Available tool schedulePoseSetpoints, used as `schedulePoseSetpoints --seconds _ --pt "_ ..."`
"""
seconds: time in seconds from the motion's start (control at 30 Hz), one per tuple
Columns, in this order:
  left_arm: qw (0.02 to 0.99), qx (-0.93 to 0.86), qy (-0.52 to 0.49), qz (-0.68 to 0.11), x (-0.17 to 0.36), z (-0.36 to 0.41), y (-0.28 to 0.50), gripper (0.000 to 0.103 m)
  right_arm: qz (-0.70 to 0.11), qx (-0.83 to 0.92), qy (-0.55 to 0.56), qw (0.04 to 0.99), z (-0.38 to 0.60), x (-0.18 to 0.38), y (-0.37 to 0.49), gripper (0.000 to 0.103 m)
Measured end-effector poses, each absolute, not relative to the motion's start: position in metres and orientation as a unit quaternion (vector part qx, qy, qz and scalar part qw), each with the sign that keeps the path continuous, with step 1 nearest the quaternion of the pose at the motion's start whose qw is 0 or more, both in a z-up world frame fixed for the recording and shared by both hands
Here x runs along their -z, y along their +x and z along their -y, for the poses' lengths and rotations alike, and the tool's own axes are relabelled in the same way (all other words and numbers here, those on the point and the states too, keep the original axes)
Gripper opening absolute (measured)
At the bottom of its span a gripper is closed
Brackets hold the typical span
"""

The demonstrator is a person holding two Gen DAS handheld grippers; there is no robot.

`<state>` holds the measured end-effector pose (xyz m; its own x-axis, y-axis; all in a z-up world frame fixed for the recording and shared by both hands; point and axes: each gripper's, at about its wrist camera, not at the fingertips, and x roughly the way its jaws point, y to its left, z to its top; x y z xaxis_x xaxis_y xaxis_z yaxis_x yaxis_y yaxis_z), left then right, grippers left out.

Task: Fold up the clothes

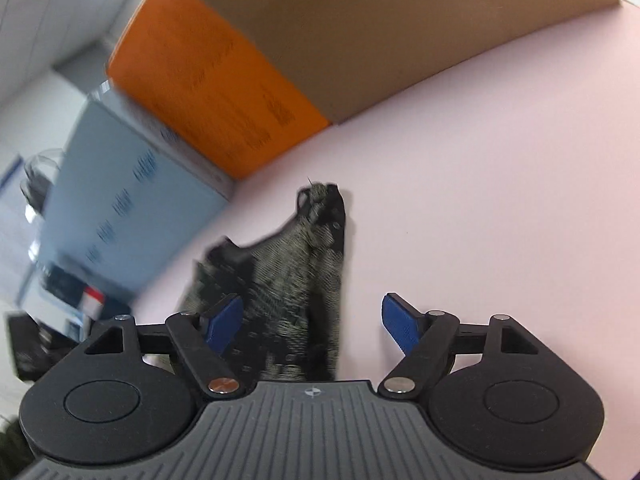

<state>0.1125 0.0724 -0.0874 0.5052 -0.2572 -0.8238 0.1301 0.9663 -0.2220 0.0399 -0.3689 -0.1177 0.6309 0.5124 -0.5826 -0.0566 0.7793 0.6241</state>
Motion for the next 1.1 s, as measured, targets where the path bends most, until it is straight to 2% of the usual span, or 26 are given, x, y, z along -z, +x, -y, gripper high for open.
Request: schedulePoseSetpoints --seconds 0.07,0.13,0.2,0.27,0.3,0.33,0.37,0.4,0.63,0.9,1.0,1.1 --pt "0.871 0.130 -0.058 -0.471 0.088 -0.056 0.118 0.081 -0.392 -0.181 0.273 0.860 0.358 0.125 0.045 0.076" --pt "0.874 0.130 -0.030 -0.467 0.090 -0.036 0.128 0.081 -0.375 -0.187 0.269 0.867 0.346 0.129 0.052 0.083" --pt "0.874 0.122 -0.002 -0.470 0.097 -0.016 0.140 0.081 -0.363 -0.186 0.263 0.874 0.334 0.132 0.060 0.083" --pt "0.877 0.106 0.023 -0.468 0.105 0.000 0.146 0.078 -0.353 -0.175 0.245 0.886 0.322 0.135 0.070 0.077" --pt "0.884 0.099 0.038 -0.455 0.105 0.007 0.145 0.060 -0.355 -0.160 0.227 0.892 0.316 0.136 0.074 0.046" --pt "0.889 0.102 0.040 -0.445 0.102 0.013 0.143 0.044 -0.368 -0.143 0.209 0.895 0.311 0.138 0.079 0.005" --pt "0.893 0.099 0.045 -0.436 0.098 0.018 0.140 0.012 -0.374 -0.138 0.207 0.893 0.309 0.138 0.083 0.004" --pt "0.898 0.086 0.052 -0.429 0.093 0.023 0.137 0.003 -0.372 -0.143 0.207 0.893 0.307 0.135 0.082 0.004" --pt "0.928 0.056 0.026 -0.369 0.040 0.010 0.090 0.003 -0.327 -0.244 0.221 0.886 0.286 0.076 0.057 0.004" --pt "0.957 -0.070 -0.025 -0.281 -0.039 -0.091 -0.025 0.003 -0.291 -0.421 0.213 0.832 0.211 -0.004 0.029 0.004" --pt "0.953 -0.141 -0.033 -0.266 -0.049 -0.132 -0.066 0.003 -0.299 -0.488 0.203 0.794 0.159 -0.015 0.029 0.004" --pt "0.930 -0.227 -0.045 -0.287 -0.038 -0.182 -0.096 0.006 -0.335 -0.529 0.184 0.758 0.091 0.001 0.035 0.004"
